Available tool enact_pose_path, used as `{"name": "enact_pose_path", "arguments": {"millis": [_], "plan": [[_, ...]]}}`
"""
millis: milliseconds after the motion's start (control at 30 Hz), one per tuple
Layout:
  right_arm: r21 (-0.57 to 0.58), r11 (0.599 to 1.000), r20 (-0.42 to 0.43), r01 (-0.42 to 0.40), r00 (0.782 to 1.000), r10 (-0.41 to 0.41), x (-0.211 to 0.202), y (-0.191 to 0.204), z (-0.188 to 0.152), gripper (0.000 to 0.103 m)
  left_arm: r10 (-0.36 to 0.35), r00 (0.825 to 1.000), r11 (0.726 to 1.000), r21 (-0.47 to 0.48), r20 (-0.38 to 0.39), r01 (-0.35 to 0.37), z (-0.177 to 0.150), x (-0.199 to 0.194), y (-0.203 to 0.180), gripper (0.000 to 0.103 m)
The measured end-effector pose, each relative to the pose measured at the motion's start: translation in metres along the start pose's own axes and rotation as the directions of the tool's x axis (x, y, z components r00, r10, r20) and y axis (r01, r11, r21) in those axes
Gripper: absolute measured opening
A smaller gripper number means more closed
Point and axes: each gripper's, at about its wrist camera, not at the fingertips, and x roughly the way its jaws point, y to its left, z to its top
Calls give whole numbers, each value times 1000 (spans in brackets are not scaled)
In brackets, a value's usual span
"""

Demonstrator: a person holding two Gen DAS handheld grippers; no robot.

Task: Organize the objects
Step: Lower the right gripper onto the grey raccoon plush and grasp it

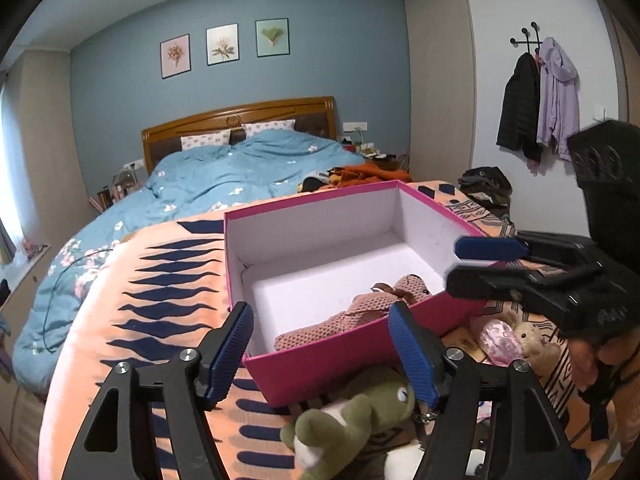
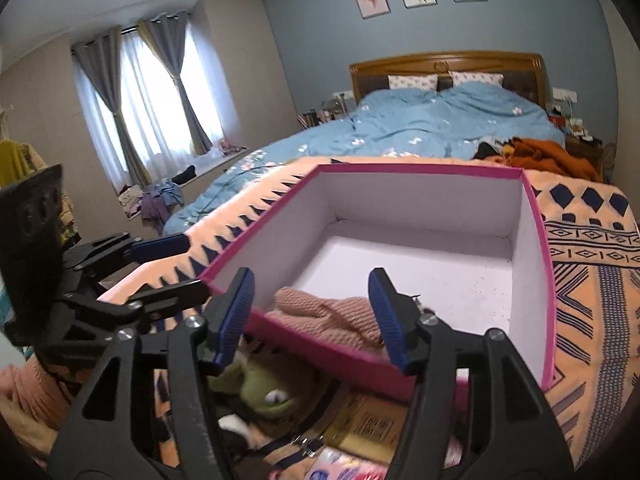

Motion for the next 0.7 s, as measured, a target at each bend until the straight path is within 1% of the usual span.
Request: {"name": "enact_pose_path", "arguments": {"millis": [67, 133, 333, 433, 500, 700], "plan": [[-17, 1000, 5, -13, 1000, 14, -10, 9, -7, 65, 3, 1000, 1000, -2, 7, -2, -2, -6, -3, 74], [-25, 999, 4, -22, 1000, 22, -18, 13, -12, 69, 9, 1000, 1000, -6, 13, -9, -4, -11, -4, 75], [-21, 999, -20, -44, 999, 43, -33, 23, -35, 71, 16, 1000, 1000, -6, 7, -16, -14, -21, -11, 76], [-19, 999, -51, -43, 998, 42, -36, 26, -52, 71, 19, 1000, 1000, -5, 3, -19, -20, -24, -12, 77], [-11, 999, -72, -49, 996, 48, -37, 28, -63, 71, 19, 1000, 1000, -10, -2, -19, -24, -26, -12, 81], [38, 998, -157, -52, 986, 57, -27, 29, -101, 71, 20, 999, 1000, -23, -44, -21, -38, -19, -17, 81]]}}
